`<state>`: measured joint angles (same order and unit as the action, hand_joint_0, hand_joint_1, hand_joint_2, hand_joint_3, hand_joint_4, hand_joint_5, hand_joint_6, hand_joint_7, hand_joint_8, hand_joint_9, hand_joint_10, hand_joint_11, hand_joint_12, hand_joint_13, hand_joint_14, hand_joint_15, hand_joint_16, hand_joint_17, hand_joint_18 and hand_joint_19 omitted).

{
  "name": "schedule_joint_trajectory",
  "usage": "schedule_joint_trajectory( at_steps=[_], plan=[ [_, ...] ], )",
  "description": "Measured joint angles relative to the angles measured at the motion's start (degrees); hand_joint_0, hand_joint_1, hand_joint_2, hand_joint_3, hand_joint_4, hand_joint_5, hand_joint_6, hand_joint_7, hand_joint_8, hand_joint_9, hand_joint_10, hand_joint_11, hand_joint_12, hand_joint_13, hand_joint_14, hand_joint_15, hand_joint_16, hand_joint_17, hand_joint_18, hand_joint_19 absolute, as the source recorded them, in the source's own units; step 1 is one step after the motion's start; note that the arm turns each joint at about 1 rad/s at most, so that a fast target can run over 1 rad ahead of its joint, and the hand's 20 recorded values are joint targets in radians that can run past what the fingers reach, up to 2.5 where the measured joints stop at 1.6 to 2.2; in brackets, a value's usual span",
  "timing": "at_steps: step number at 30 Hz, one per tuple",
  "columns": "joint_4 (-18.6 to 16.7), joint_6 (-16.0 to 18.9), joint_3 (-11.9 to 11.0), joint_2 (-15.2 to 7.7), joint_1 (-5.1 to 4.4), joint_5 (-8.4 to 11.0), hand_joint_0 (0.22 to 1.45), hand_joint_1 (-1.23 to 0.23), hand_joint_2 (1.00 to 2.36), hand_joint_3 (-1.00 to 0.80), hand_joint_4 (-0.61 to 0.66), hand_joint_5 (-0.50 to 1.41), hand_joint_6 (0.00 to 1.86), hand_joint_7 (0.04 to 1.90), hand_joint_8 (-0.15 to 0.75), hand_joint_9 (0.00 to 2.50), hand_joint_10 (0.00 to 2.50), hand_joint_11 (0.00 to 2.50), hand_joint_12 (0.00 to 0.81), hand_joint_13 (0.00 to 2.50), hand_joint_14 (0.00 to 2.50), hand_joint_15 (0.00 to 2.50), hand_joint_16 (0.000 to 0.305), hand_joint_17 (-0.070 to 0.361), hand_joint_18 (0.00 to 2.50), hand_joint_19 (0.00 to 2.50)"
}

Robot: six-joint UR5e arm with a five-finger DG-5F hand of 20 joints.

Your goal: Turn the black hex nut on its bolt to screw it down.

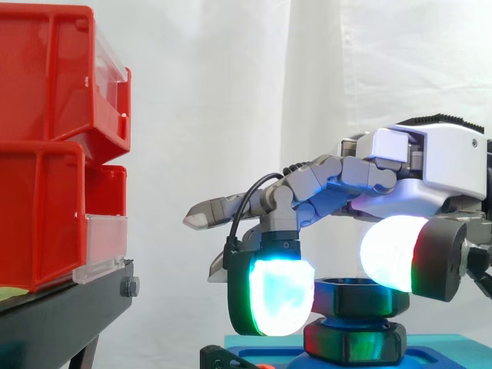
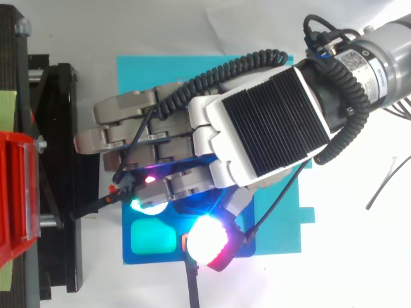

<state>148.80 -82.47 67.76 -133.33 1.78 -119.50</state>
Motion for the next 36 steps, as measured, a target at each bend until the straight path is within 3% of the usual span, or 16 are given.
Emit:
schedule_joint_trajectory(
  at_steps=[5, 14, 25, 30, 36],
  plan=[
    [-0.59, 0.1, 0.0, 0.0, 0.62, -0.66, 0.54, -0.3, 1.0, -0.5, 0.25, -0.09, 0.73, 1.04, 0.311, 0.66, 0.01, 0.23, 0.347, 0.28, 0.0, 0.06, 0.048, 0.107, 0.18, 0.19],
    [-1.48, 0.43, 0.0, 0.0, 2.25, -2.82, 0.48, -0.08, 1.0, -0.5, 0.26, -0.1, 0.7, 1.06, 0.325, 0.63, 0.01, 0.23, 0.37, 0.25, 0.0, 0.07, 0.054, 0.12, 0.13, 0.21],
    [-2.37, 1.09, -0.52, 0.0, 4.79, -5.75, 0.48, -0.08, 1.0, -0.5, 0.27, -0.09, 0.66, 1.1, 0.324, 0.62, 0.01, 0.23, 0.369, 0.25, 0.0, 0.07, 0.053, 0.12, 0.13, 0.2],
    [-2.45, 1.76, -1.48, 0.0, 5.11, -6.76, 0.49, -0.11, 1.0, -0.5, 0.28, -0.08, 0.6, 1.18, 0.323, 0.62, 0.01, 0.21, 0.367, 0.25, 0.0, 0.07, 0.053, 0.12, 0.14, 0.2],
    [-1.2, 2.43, -2.39, 0.0, 4.59, -6.92, 0.48, -0.14, 1.0, -0.5, 0.29, -0.1, 0.51, 1.24, 0.324, 0.61, 0.01, 0.22, 0.367, 0.26, 0.0, 0.07, 0.053, 0.119, 0.14, 0.19]
  ],
)
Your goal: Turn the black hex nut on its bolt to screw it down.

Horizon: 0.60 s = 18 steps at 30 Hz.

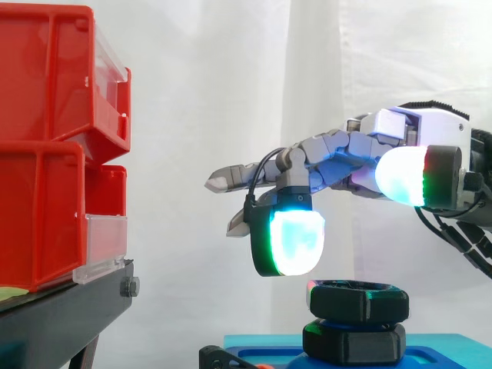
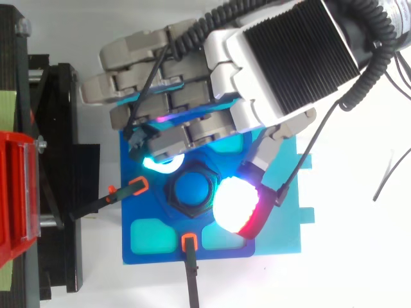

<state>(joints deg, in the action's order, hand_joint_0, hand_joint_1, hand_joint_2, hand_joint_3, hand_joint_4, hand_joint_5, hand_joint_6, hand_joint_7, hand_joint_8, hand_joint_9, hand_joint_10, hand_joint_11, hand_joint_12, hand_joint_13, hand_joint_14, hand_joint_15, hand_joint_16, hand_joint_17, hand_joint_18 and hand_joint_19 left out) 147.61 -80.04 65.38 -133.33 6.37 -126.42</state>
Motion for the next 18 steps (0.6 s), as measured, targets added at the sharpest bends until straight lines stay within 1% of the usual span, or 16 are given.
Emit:
schedule_joint_trajectory(
  at_steps=[2, 7, 11, 14, 18],
  plan=[
    [0.21, 0.07, -0.17, 0.0, -0.21, 0.05, 0.48, -0.19, 1.0, -0.5, 0.31, -0.1, 0.51, 1.23, 0.326, 0.61, 0.01, 0.23, 0.371, 0.26, 0.0, 0.07, 0.054, 0.121, 0.15, 0.19],
    [0.3, 0.01, -0.31, 0.0, -1.0, 0.36, 0.47, -0.23, 1.0, -0.5, 0.32, -0.1, 0.5, 1.23, 0.324, 0.6, 0.01, 0.23, 0.374, 0.26, 0.0, 0.07, 0.055, 0.123, 0.15, 0.19],
    [0.46, -0.02, -0.32, 0.0, -1.97, 1.25, 0.46, -0.26, 1.0, -0.5, 0.33, -0.1, 0.5, 1.23, 0.325, 0.59, 0.0, 0.22, 0.376, 0.25, 0.0, 0.07, 0.055, 0.125, 0.15, 0.19],
    [0.59, 0.0, -0.31, 0.0, -2.71, 2.03, 0.46, -0.26, 1.0, -0.5, 0.32, -0.1, 0.5, 1.22, 0.323, 0.58, 0.0, 0.22, 0.376, 0.25, 0.0, 0.07, 0.056, 0.125, 0.15, 0.19],
    [0.81, -0.01, -0.33, 0.0, -3.67, 2.56, 0.46, -0.26, 1.0, -0.5, 0.34, -0.11, 0.5, 1.19, 0.323, 0.58, 0.0, 0.22, 0.377, 0.25, 0.0, 0.07, 0.056, 0.126, 0.15, 0.19]
  ],
)
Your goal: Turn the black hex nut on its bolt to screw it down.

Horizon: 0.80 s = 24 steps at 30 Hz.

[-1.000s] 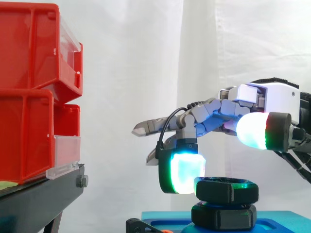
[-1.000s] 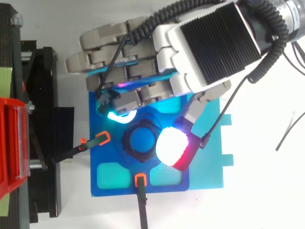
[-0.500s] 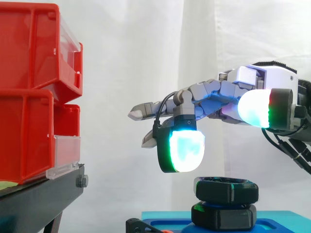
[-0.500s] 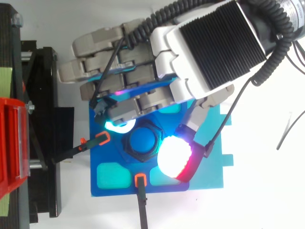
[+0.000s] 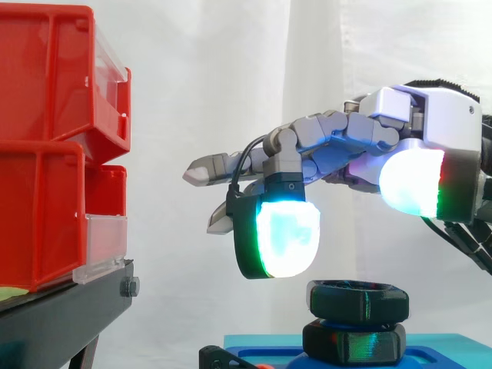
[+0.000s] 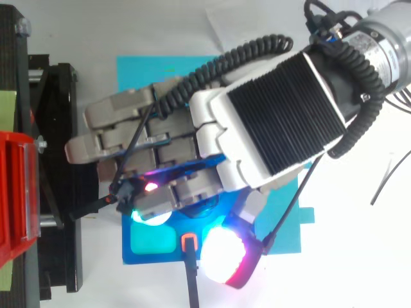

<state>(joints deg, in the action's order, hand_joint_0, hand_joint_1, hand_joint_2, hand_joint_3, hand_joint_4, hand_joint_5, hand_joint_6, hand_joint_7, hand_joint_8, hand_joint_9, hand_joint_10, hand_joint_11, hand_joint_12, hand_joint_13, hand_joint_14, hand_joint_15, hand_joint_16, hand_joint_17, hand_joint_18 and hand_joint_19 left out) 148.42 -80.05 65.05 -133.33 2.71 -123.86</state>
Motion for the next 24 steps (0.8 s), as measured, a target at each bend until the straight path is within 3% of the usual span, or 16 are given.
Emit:
schedule_joint_trajectory(
  at_steps=[7, 12, 24],
  plan=[
    [-0.58, 0.0, -0.01, 0.0, -1.58, 1.33, 0.47, -0.25, 1.0, -0.5, 0.32, -0.1, 0.5, 1.24, 0.322, 0.58, 0.0, 0.22, 0.375, 0.25, 0.0, 0.07, 0.055, 0.125, 0.15, 0.19],
    [-0.5, 0.02, -0.01, -0.02, -2.19, 1.95, 0.47, -0.24, 1.0, -0.5, 0.33, -0.1, 0.5, 1.24, 0.32, 0.58, 0.01, 0.23, 0.373, 0.25, 0.0, 0.07, 0.055, 0.124, 0.15, 0.19],
    [-1.74, 0.1, 0.0, -1.29, -1.97, 1.94, 0.48, -0.26, 1.0, -0.5, 0.31, -0.1, 0.55, 1.19, 0.318, 0.58, 0.01, 0.23, 0.369, 0.24, 0.0, 0.07, 0.054, 0.121, 0.15, 0.19]
  ],
)
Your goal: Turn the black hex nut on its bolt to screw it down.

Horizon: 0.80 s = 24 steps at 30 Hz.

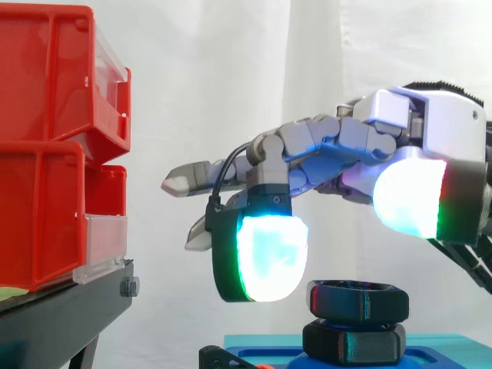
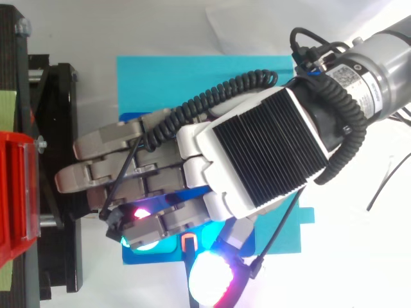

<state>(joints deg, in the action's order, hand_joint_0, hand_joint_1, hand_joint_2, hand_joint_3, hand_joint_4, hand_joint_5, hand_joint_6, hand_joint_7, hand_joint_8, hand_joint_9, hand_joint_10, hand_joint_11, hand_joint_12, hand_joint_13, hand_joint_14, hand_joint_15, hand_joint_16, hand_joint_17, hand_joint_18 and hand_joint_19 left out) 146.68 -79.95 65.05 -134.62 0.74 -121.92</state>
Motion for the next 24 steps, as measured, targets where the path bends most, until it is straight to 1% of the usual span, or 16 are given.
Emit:
schedule_joint_trajectory(
  at_steps=[2, 9, 10, 16, 24],
  plan=[
    [-0.54, 0.08, 0.0, -0.24, 0.03, -0.03, 0.49, -0.29, 1.0, -0.5, 0.3, -0.11, 0.57, 1.16, 0.316, 0.58, 0.01, 0.23, 0.363, 0.25, 0.0, 0.06, 0.053, 0.119, 0.15, 0.18],
    [-1.01, 0.17, 0.02, -0.49, 0.15, 0.0, 0.49, -0.29, 1.0, -0.5, 0.31, -0.11, 0.59, 1.13, 0.315, 0.58, 0.0, 0.23, 0.361, 0.25, 0.0, 0.06, 0.052, 0.118, 0.16, 0.19],
    [-1.05, 0.18, 0.03, -0.52, 0.17, 0.01, 0.5, -0.3, 1.0, -0.5, 0.31, -0.11, 0.64, 1.09, 0.319, 0.61, 0.01, 0.24, 0.359, 0.25, 0.0, 0.06, 0.052, 0.116, 0.16, 0.18],
    [-1.22, 0.15, 0.03, -1.03, 0.47, -0.07, 0.5, -0.3, 1.0, -0.5, 0.28, -0.12, 0.73, 0.97, 0.322, 0.64, 0.01, 0.26, 0.356, 0.27, 0.0, 0.06, 0.051, 0.115, 0.18, 0.18],
    [-1.7, 0.18, 0.03, -1.24, 0.65, -0.22, 0.5, -0.3, 1.0, -0.5, 0.29, -0.12, 0.78, 0.97, 0.322, 0.65, 0.01, 0.26, 0.355, 0.28, 0.0, 0.06, 0.05, 0.113, 0.18, 0.19]
  ],
)
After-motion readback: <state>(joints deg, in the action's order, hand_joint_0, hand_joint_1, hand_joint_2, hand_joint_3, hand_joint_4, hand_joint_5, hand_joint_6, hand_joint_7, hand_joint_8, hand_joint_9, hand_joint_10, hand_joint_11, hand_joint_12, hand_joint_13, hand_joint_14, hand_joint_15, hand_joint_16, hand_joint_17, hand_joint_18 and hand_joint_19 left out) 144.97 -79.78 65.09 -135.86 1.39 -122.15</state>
